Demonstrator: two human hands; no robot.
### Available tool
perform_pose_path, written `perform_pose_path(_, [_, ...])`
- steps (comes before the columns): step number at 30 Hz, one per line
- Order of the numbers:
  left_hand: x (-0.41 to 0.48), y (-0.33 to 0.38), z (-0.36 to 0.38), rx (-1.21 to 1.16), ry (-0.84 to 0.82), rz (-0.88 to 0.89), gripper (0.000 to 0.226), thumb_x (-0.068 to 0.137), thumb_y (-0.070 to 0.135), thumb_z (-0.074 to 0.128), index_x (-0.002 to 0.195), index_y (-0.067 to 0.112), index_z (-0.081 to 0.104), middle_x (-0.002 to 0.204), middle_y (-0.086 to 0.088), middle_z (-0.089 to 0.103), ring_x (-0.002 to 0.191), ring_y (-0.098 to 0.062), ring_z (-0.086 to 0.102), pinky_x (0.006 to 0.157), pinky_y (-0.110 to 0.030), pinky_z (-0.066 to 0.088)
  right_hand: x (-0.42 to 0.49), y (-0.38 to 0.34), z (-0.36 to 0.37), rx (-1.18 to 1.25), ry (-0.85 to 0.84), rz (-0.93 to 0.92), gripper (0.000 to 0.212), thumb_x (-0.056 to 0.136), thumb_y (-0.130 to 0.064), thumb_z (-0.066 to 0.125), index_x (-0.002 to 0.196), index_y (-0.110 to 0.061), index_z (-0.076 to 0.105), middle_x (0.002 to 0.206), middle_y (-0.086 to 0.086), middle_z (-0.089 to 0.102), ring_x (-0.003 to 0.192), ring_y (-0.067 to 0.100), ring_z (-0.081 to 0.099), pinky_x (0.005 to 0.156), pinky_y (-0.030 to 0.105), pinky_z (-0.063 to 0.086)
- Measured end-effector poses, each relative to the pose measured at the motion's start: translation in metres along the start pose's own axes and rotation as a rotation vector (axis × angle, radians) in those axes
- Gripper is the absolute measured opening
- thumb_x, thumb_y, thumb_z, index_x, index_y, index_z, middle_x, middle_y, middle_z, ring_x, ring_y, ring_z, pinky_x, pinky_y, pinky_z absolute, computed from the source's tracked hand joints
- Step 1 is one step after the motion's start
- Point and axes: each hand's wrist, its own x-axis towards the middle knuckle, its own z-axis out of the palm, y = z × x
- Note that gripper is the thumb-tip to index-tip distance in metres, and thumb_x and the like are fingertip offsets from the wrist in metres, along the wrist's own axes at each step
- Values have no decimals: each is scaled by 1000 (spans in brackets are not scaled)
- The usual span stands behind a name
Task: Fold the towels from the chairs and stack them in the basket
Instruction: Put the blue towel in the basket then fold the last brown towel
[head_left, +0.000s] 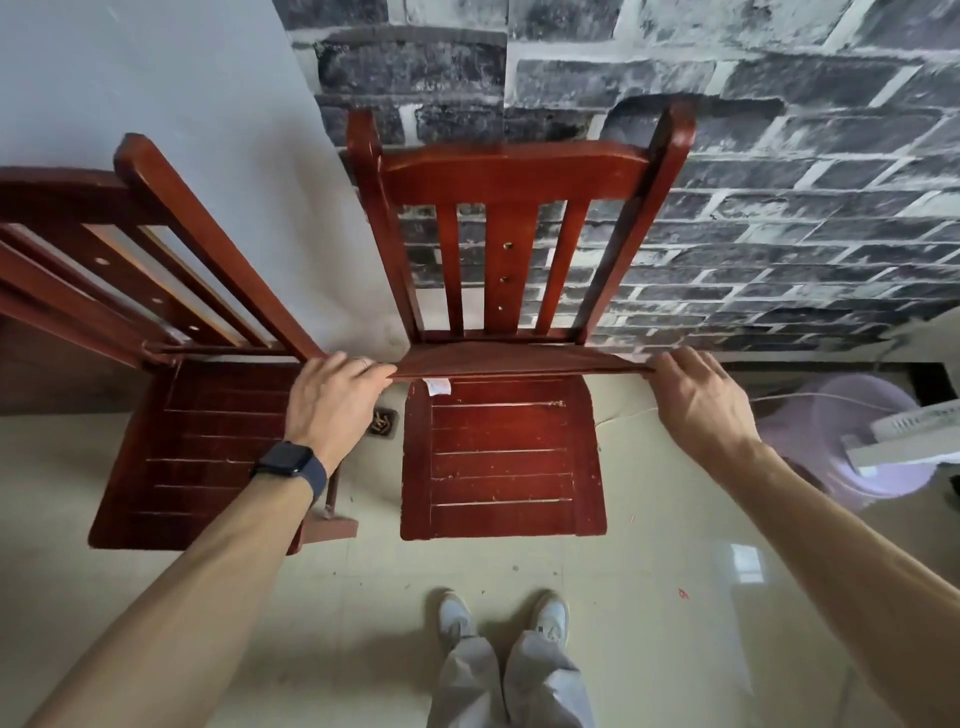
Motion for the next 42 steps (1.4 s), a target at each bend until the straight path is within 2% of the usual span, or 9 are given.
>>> perform_pose_path(4, [-52, 10, 63, 13, -91, 51, 33, 77, 6, 79, 106, 22, 76, 93, -1, 75, 82, -29, 62, 69, -37, 45, -49, 4, 69, -3, -112, 35, 13, 95, -16, 63, 104, -7, 64, 104, 15, 65, 92, 41, 61, 61, 44, 56])
perform_pose_path(9, [-148, 36, 137, -66, -308, 52, 21, 82, 14, 66, 97, 22, 78, 85, 1, 74, 78, -30, 62, 66, -38, 46, -146, -2, 158, 42, -329, 121, 11, 91, -13, 69, 100, -7, 68, 103, 14, 65, 89, 41, 62, 59, 44, 54])
perform_pose_path(13, [-206, 52, 156, -53, -591, 31, 28, 67, 9, 85, 88, 24, 79, 77, 3, 73, 74, -28, 64, 66, -36, 49, -208, -11, 184, 99, -482, 167, 14, 89, -13, 69, 103, -10, 71, 105, 12, 68, 92, 40, 64, 67, 46, 56])
perform_pose_path(17, [-225, 57, 147, -128, -622, -34, 21, 67, 15, 89, 84, 23, 79, 72, 4, 72, 68, -27, 64, 61, -32, 50, -227, -17, 184, 155, -572, 237, 14, 93, -20, 63, 104, -14, 70, 108, 9, 66, 96, 37, 62, 73, 46, 56])
perform_pose_path(22, [-187, 55, 136, -325, -612, -433, 14, 87, 27, 71, 100, 25, 77, 95, 1, 74, 91, -26, 66, 72, -35, 52, -193, -17, 182, 414, -465, 368, 9, 87, -9, 68, 95, -6, 69, 93, 11, 68, 85, 35, 65, 77, 41, 54])
perform_pose_path(27, [-123, 40, 152, -879, -555, -987, 10, 81, 36, 76, 85, 31, 68, 92, 3, 74, 93, -19, 70, 90, -36, 55, -128, -9, 183, 777, -396, 768, 4, 90, -25, 69, 91, -24, 64, 96, 0, 69, 91, 20, 65, 83, 32, 49])
perform_pose_path(30, [-88, 36, 173, -1020, -482, -1089, 16, 85, 29, 77, 94, 27, 65, 87, 11, 67, 89, -12, 65, 85, -23, 51, -93, -5, 199, 946, -332, 924, 11, 93, -22, 69, 101, -16, 63, 96, 4, 66, 84, 18, 62, 73, 26, 45])
perform_pose_path(36, [-52, 13, 259, -1154, -484, -1247, 24, 72, 45, 83, 87, 29, 74, 101, 3, 76, 101, -21, 71, 100, -45, 53, -46, 0, 263, 985, -253, 1080, 14, 92, -34, 68, 100, -23, 65, 104, 10, 71, 83, 21, 64, 78, 36, 53])
perform_pose_path(42, [-28, 9, 306, -1080, -477, -1221, 20, 81, 44, 77, 93, 31, 68, 102, 2, 73, 101, -22, 69, 97, -46, 54, -18, 1, 298, 845, -223, 1082, 19, 93, -40, 61, 106, -26, 62, 100, 7, 71, 80, 28, 66, 67, 41, 55])
